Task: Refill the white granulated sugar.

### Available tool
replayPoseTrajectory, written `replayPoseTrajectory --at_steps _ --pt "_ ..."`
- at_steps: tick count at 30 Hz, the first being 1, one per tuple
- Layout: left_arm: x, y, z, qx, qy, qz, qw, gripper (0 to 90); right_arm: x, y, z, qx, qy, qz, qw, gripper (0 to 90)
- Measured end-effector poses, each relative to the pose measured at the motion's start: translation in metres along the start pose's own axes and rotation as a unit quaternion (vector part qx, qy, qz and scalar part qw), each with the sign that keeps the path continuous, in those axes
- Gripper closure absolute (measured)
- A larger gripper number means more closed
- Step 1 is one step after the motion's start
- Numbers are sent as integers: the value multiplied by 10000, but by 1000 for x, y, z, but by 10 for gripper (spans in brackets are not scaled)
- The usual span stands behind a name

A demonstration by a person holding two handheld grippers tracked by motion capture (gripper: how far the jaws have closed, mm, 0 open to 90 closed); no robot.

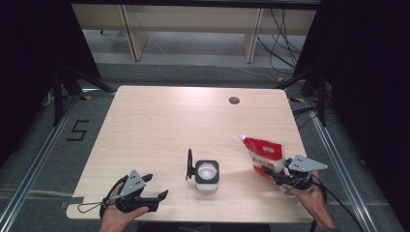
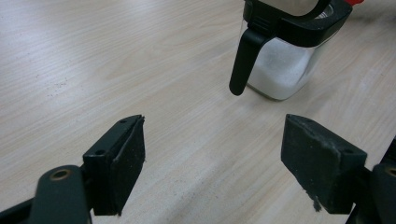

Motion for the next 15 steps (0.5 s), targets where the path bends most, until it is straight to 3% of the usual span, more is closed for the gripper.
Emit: replayPoseTrajectory --at_steps 3,4,10,11,12,14,15 --pt "0 0 0 -3 1 -3 10000 212 2 0 2 -44 -65 -62 9999 545" --pt "0 0 0 2 -4 0 10000 211 1 -1 1 -41 25 -91 9999 544" --pt "0 -1 0 1 -7 10 10000 212 4 -3 7 -180 -129 -265 9994 538" --pt "1 -1 -1 2 -1 149 9999 211 2 -4 7 -159 -124 -398 9990 537" --pt "1 -1 -1 2 -1 149 9999 212 1 -5 8 -157 -146 -495 9985 537" --pt "0 0 -1 27 5 70 10000 212 5 -5 10 -196 -260 -369 9988 533" --pt "1 -1 -1 36 13 177 9998 211 5 -5 10 -175 -292 -446 9984 526"
Point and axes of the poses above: each handheld gripper's, and its own axes: z roughly backward along the jaws, y roughly out of its top, x roughly to its right, the point moved 8 cm from there along -z, roughly forward along the jaws, and after that the axes turned 4 degrees about y, right-handed, at the moved point
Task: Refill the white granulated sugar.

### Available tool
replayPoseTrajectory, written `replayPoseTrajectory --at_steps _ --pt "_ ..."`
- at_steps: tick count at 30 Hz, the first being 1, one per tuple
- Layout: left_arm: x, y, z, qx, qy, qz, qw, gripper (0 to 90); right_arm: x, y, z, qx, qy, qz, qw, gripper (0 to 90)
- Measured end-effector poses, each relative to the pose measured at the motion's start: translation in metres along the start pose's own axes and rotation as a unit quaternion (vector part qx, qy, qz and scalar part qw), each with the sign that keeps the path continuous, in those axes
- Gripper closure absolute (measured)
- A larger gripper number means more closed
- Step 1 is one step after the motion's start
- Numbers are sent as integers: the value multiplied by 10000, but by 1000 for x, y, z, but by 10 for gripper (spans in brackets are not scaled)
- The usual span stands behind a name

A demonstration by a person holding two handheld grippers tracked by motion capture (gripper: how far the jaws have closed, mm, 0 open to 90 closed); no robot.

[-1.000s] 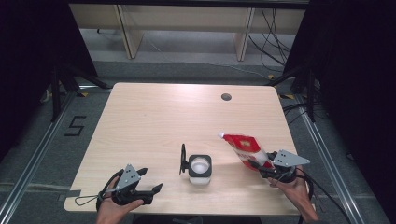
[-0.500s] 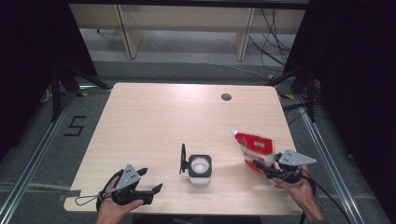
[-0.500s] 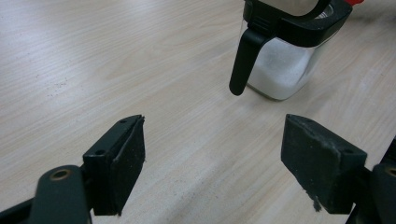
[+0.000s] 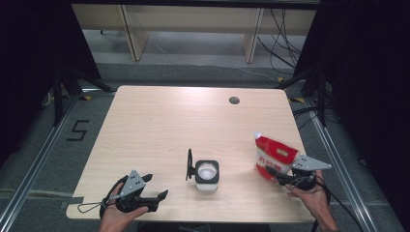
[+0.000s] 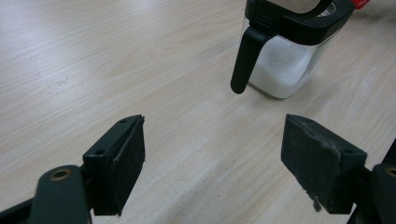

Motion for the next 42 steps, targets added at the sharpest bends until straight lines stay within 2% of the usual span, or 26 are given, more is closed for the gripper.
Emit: replayPoseTrajectory --at_steps 1,4,6,7,9,12,13,14,15,16,18,21,22,23,25,26,28,30,31,32,34,35,36,39,40,42 --pt "-1 0 1 -37 19 -62 10000 212 -2 0 2 -4 37 -148 9999 518" --pt "-2 -1 1 -58 4 -175 9998 212 -2 -1 5 12 26 -221 9998 489" --pt "-2 -1 0 -67 -15 -173 9998 211 -2 -2 10 -44 -89 -338 9994 452" --pt "-2 -1 0 -67 -15 -173 9998 211 0 -3 12 -10 -123 -274 9995 435" --pt "0 0 0 -53 -31 -166 9998 212 1 -5 18 15 -154 -531 9985 392" --pt "0 -1 -1 -85 -18 -184 9998 211 -2 -7 28 -23 -144 -686 9975 387" --pt "0 -1 -1 -89 -7 -187 9998 211 -1 -9 30 -74 -214 -578 9981 378" --pt "-1 -1 0 -82 -24 -190 9998 211 -3 -9 31 -98 -233 -628 9977 365" --pt "-1 0 0 -71 -17 -188 9998 211 -2 -8 34 -109 -319 -422 9985 345" --pt "-1 0 -1 -68 -15 -190 9998 211 -4 -6 36 -66 -342 -413 9985 333" --pt "-1 -1 -1 -82 5 -180 9998 211 -5 -7 42 -43 -404 -440 9982 313" --pt "0 0 -2 -55 -19 -74 10000 212 -5 -13 53 -139 -534 -718 9959 293" --pt "-1 1 -1 -53 -30 -167 9998 211 -3 -13 55 -62 -544 -617 9966 291" --pt "-1 1 -1 -53 -30 -167 9998 211 -5 -13 58 -8 -571 -724 9957 290" --pt "-2 3 -1 -16 -22 -86 10000 210 -3 -13 64 53 -642 -591 9962 279" --pt "-3 5 -1 4 -54 -85 9999 210 -6 -15 66 17 -667 -749 9950 273" --pt "-2 8 -2 55 -64 -13 10000 210 -6 -18 70 15 -730 -722 9947 265" --pt "-3 9 -3 34 -70 -108 9999 210 -6 -20 71 -42 -751 -668 9949 264" --pt "-1 12 -5 85 -125 56 9999 210 -10 -22 72 -141 -743 -794 9940 253" --pt "-1 14 -6 89 -129 77 9998 210 -13 -24 73 -225 -802 -918 9923 252" --pt "1 17 -7 103 -178 87 9997 210 -15 -25 73 -259 -753 -815 9935 249" --pt "0 19 -7 91 -186 -65 9998 208 -16 -25 72 -280 -755 -776 9937 249" --pt "1 21 -8 110 -201 -78 9997 208 -21 -26 72 -337 -753 -921 9923 247" --pt "5 27 -10 106 -228 -20 9997 208 -22 -27 72 -392 -778 -659 9940 243" --pt "6 29 -11 94 -261 -12 9996 208 -28 -28 73 -414 -716 -946 9921 242" --pt "9 33 -14 111 -301 -16 9995 208 -29 -29 73 -399 -737 -867 9927 239"
Point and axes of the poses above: each handheld gripper's, and its own axes: z roughly backward along the jaws, y roughly out of its top, x roughly to its right, the point moved 8 cm from there along -z, roughly forward along the jaws, and after that the axes turned 4 degrees about y, right-handed, at the moved point
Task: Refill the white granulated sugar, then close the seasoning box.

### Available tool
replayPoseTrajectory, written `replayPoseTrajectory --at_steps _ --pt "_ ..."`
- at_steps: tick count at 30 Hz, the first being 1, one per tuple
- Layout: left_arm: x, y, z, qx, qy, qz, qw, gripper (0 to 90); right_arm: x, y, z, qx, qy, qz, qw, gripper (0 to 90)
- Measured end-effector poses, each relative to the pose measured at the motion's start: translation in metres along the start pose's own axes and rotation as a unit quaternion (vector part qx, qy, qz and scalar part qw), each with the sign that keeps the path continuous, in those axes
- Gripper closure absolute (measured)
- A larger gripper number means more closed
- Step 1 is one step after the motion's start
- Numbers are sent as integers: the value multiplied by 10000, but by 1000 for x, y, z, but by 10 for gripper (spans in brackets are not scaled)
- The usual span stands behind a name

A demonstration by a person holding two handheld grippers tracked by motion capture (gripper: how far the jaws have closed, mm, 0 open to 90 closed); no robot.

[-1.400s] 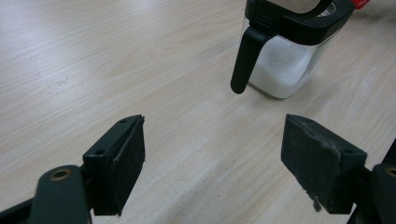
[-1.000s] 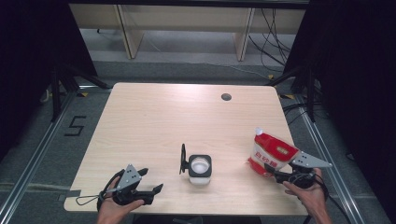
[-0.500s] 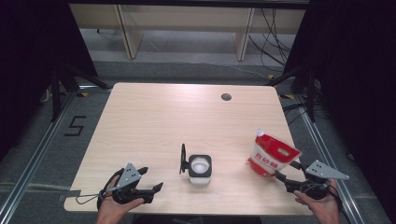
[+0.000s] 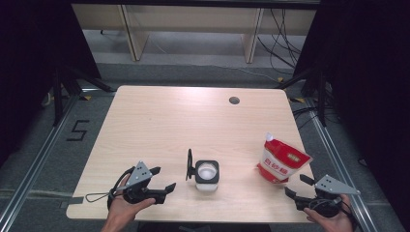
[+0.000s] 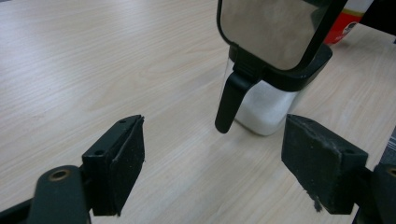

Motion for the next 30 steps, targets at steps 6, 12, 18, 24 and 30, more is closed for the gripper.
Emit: replayPoseTrajectory --at_steps 6,12,18,24,30 --pt "2 11 -7 -6 -103 -40 9999 233 -6 -7 2 -259 -96 -46 9996 231" --pt "2 22 -6 8 -135 -90 9999 361 -8 -10 4 -364 -197 103 9991 234" --pt "5 29 -8 -51 -102 -458 9989 634 -6 -10 3 -395 -233 381 9982 243" --pt "8 37 -7 44 -125 -556 9984 820 -3 -11 5 -399 -251 332 9983 245" --pt "10 41 -7 40 -175 -618 9979 890 -4 -11 3 -407 -274 361 9981 249"
Point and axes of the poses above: each handheld gripper's, and its own axes: z roughly backward along the jaws, y roughly out of its top, x roughly to its right, the point moved 8 cm from there along -z, roughly forward along the jaws, and after that the axes turned 4 degrees about y, right-handed, at the moved point
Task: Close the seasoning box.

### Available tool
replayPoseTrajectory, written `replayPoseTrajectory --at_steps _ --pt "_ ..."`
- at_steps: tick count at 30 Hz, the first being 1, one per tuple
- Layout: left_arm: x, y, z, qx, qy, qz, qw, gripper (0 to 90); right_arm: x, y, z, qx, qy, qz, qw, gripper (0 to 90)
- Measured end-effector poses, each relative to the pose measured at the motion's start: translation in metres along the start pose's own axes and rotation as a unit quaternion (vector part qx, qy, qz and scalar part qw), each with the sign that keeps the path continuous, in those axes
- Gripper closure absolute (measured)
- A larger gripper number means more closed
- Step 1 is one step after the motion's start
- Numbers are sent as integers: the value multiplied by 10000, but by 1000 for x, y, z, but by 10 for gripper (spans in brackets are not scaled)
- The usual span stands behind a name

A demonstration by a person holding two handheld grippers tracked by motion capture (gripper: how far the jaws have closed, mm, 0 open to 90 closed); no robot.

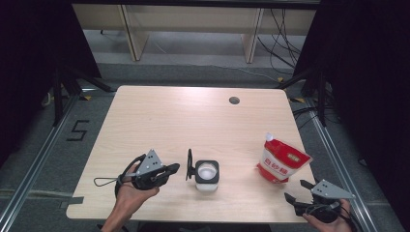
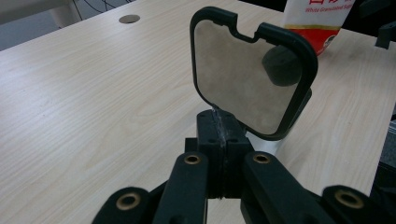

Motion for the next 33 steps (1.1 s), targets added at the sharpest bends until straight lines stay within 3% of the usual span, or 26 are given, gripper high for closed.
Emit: replayPoseTrajectory --at_steps 5,6,7,8,10,11,15,16,17,18,19,27,28,33 --pt "3 5 -1 13 -54 -65 10000 892 -2 -1 0 -53 2 -80 10000 254" --pt "5 8 -1 35 -72 -77 9999 892 1 0 -1 -12 12 80 10000 254" --pt "7 9 -1 42 -98 -85 9999 892 -2 -2 -1 -18 49 -137 9999 254" --pt "8 11 -1 68 -138 -96 9998 892 0 -2 -2 -18 37 -7 10000 254" --pt "10 13 -1 117 -193 -101 9997 892 -2 -2 -1 -48 61 -181 9998 254" --pt "11 14 0 116 -183 -106 9997 892 0 -2 0 -42 38 -56 10000 254" --pt "13 17 1 165 -223 -101 9996 892 1 -2 -1 -46 1 60 10000 255" --pt "14 18 1 148 -220 -103 9996 892 -1 -2 -1 -73 30 -92 9999 256" --pt "15 18 0 163 -263 -135 9994 892 0 -2 -1 -68 70 9 10000 255" --pt "15 19 0 177 -279 -128 9994 892 -3 -3 -1 -125 61 -155 9998 256" --pt "16 19 -1 169 -272 -126 9994 892 1 -1 -1 -50 3 61 10000 256" --pt "17 23 -3 114 -230 -264 9993 891 2 -1 -1 -27 12 49 10000 255" --pt "17 24 -4 106 -229 -273 9993 891 -1 -2 -1 -74 98 -68 9999 256" --pt "21 27 -7 111 -275 -330 9990 891 2 -1 -1 -32 23 31 10000 256"
Point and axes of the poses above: each handheld gripper's, and its own axes: z roughly backward along the jaws, y roughly out of its top, x roughly to its right, the point moved 8 cm from there along -z, roughly forward along the jaws, and after that the axes turned 4 degrees about y, right-handed, at the moved point
